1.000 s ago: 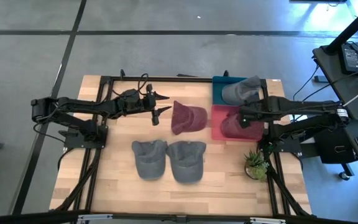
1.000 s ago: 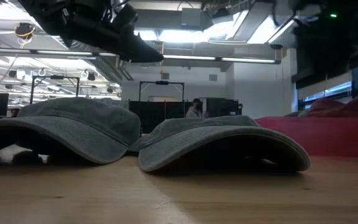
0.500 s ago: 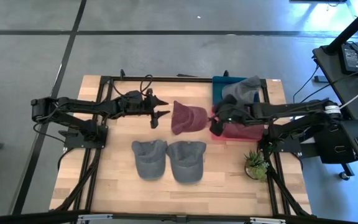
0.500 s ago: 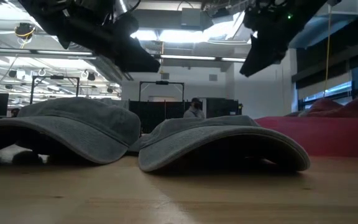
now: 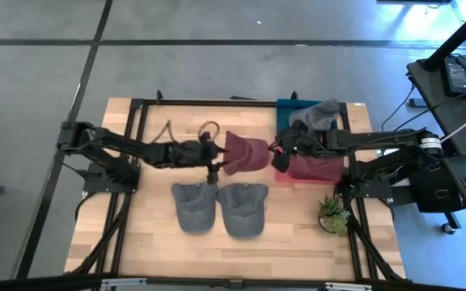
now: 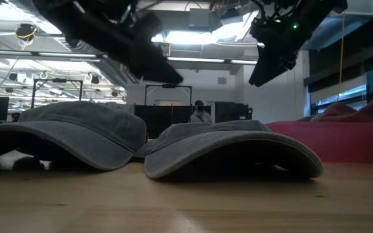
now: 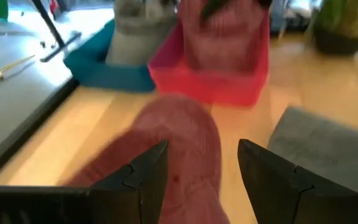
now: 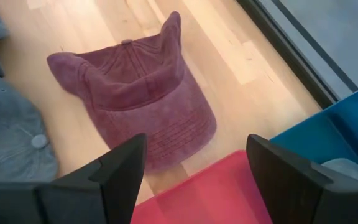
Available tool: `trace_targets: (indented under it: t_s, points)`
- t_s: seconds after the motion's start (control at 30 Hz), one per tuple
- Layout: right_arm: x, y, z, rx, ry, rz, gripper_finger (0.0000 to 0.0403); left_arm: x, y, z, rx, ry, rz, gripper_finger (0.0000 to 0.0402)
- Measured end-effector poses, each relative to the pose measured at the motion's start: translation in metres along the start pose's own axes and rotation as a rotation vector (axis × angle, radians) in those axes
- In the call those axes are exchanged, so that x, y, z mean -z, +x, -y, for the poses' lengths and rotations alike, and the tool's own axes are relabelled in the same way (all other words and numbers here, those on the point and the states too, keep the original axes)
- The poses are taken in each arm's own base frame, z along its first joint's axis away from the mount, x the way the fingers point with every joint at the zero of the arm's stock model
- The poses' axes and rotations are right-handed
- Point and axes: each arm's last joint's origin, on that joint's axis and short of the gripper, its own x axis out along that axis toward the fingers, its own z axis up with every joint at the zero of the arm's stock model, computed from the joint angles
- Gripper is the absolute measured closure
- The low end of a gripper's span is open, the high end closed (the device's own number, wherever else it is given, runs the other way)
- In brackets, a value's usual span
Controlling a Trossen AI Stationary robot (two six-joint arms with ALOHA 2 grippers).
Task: Pick & Place hat
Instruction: Put the red cap into the pink bin
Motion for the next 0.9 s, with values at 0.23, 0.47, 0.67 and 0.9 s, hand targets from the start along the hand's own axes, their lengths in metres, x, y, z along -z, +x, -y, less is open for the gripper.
trace_targets:
  t_s: [0.23,0.47,0.67,0.9]
  points:
    - [0.001,0.001,0.002,-0.003,0.004,-0.016,0.0127,0.024,0.039,0.014,-0.08,0.011,-0.123,0.0217]
    - [0.001,0.001,0.002,-0.021,0.001,-0.023,0.0127,0.04,0.063,0.02,-0.088,0.018,-0.189,0.0217]
    - [0.001,0.001,0.002,-0.02,0.001,-0.025,0.0127,0.053,0.072,0.015,-0.118,0.02,-0.238,0.0219]
    - [0.002,0.001,0.002,-0.019,0.0,-0.026,0.0127,0.053,0.073,0.012,-0.077,0.058,-0.239,0.0286]
